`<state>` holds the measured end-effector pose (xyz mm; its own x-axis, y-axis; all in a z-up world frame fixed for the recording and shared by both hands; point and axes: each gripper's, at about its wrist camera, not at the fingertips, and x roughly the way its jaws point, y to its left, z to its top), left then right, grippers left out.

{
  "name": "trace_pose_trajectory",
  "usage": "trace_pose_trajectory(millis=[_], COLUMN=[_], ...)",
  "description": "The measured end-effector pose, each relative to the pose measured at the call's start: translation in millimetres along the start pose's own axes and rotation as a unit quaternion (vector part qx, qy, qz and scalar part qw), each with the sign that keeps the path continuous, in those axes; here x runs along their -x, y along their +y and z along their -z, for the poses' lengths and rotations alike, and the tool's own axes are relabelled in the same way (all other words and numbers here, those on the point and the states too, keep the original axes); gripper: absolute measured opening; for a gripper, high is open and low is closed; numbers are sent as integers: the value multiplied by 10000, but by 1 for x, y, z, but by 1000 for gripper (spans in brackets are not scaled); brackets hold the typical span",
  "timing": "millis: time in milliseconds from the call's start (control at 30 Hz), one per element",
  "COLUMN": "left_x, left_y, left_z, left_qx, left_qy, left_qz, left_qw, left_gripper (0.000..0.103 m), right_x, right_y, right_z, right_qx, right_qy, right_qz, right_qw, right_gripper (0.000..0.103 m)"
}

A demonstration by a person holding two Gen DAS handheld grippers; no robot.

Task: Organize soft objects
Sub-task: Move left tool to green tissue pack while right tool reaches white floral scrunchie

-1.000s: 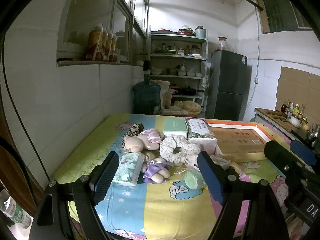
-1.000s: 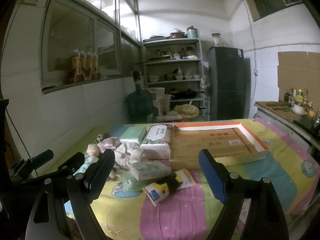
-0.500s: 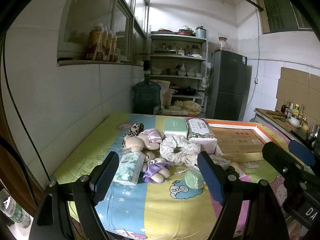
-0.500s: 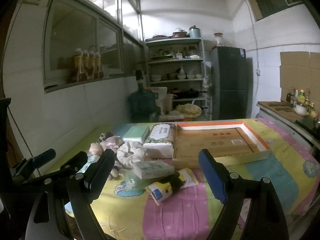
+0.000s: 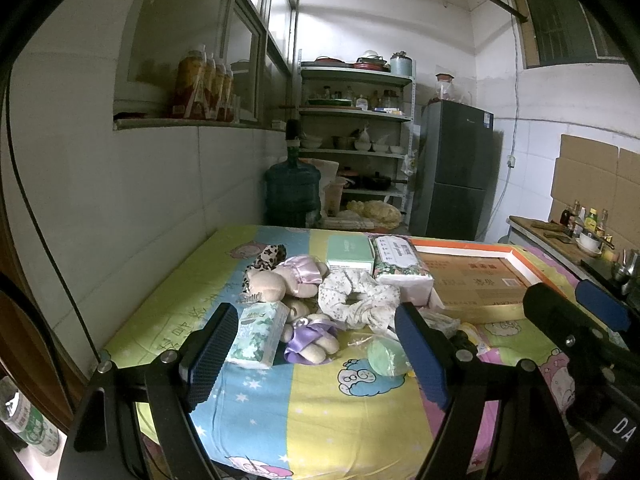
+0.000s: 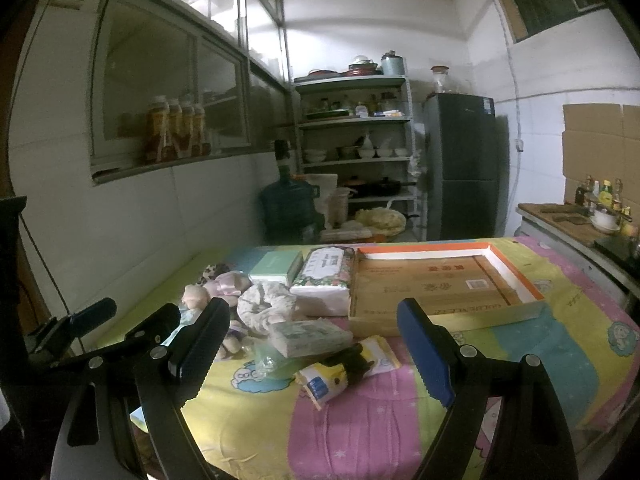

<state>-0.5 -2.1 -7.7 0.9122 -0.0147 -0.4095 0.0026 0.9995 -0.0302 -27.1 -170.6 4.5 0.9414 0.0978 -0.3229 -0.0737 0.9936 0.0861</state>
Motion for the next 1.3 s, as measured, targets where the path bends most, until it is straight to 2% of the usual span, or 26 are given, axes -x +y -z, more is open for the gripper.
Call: trace_pose_trajectory(millis=[300, 633, 1033, 1300], left_x=[0, -8, -42, -64], left_y=[0, 10, 47, 66], left_z=[1, 19, 33, 32], left_qx=[7, 152, 420, 556], left_qy=[8, 70, 455, 522], left_qz=[3, -78, -53, 65], left_qw=[10000, 9998, 9981, 9971], left_gripper=[81, 81, 81, 81], right_x=[-2, -11, -62, -97], right_y=[4, -1, 2, -2], right_z=[2, 7, 26, 32], right_qx=[26, 33, 140, 72], right_qy=[42, 198, 858, 1119], right_qz=[-63, -152, -520, -577], right_qw=[10000, 9997, 9949, 9920], right_gripper=[87, 87, 87, 87])
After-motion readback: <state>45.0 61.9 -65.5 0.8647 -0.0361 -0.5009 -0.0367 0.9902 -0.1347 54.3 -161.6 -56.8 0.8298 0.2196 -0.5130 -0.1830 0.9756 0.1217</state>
